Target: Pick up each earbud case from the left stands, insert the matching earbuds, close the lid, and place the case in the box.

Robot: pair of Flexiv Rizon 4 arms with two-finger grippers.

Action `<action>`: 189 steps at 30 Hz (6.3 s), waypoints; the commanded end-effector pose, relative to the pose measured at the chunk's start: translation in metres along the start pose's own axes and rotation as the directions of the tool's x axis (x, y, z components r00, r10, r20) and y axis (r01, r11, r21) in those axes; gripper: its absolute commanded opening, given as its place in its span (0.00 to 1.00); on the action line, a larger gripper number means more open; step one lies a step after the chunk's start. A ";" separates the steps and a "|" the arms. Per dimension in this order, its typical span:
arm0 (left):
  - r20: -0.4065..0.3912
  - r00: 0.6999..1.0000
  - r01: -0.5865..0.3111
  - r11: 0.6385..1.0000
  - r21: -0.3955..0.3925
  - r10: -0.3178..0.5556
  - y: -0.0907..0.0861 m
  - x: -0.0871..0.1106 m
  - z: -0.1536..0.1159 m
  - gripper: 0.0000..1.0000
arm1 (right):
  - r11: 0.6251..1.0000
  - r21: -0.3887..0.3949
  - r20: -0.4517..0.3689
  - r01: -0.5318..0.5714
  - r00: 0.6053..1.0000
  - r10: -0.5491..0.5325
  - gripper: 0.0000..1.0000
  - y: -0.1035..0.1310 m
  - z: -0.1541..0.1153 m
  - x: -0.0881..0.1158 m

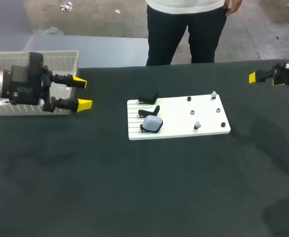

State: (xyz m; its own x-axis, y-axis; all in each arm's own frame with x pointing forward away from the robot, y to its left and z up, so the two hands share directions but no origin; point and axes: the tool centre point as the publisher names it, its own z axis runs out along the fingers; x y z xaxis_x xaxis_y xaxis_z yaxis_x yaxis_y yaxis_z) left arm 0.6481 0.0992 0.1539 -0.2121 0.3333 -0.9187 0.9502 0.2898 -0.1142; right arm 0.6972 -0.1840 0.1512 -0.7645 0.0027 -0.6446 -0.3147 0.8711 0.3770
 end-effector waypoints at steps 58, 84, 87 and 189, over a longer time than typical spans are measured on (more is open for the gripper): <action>-0.019 0.989 -0.146 0.988 0.055 0.147 -0.013 0.055 0.148 1.00 | 1.000 -0.003 0.000 0.001 1.000 -0.001 1.00 -0.001 0.001 0.000; 0.003 0.992 -0.126 0.986 0.109 0.127 -0.018 0.064 0.178 0.71 | 1.000 -0.003 0.000 0.001 1.000 -0.001 1.00 -0.001 0.001 0.000; 0.008 0.992 -0.126 0.986 0.113 0.126 -0.019 0.065 0.180 0.63 | 1.000 -0.003 0.000 0.001 1.000 -0.001 1.00 -0.001 0.001 0.000; 0.080 0.990 -0.124 0.980 0.153 0.112 -0.024 0.031 0.170 0.00 | 1.000 -0.003 0.000 0.001 1.000 -0.001 1.00 -0.001 0.001 0.000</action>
State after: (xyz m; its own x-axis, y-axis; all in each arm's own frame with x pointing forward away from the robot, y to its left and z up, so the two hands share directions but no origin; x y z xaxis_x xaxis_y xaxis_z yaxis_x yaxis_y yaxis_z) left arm 0.6639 -0.0553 0.0554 -0.0826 0.3035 -0.9492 0.9946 0.0857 -0.0591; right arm 0.6973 -0.1840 0.1512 -0.7645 0.0028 -0.6446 -0.3147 0.8711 0.3770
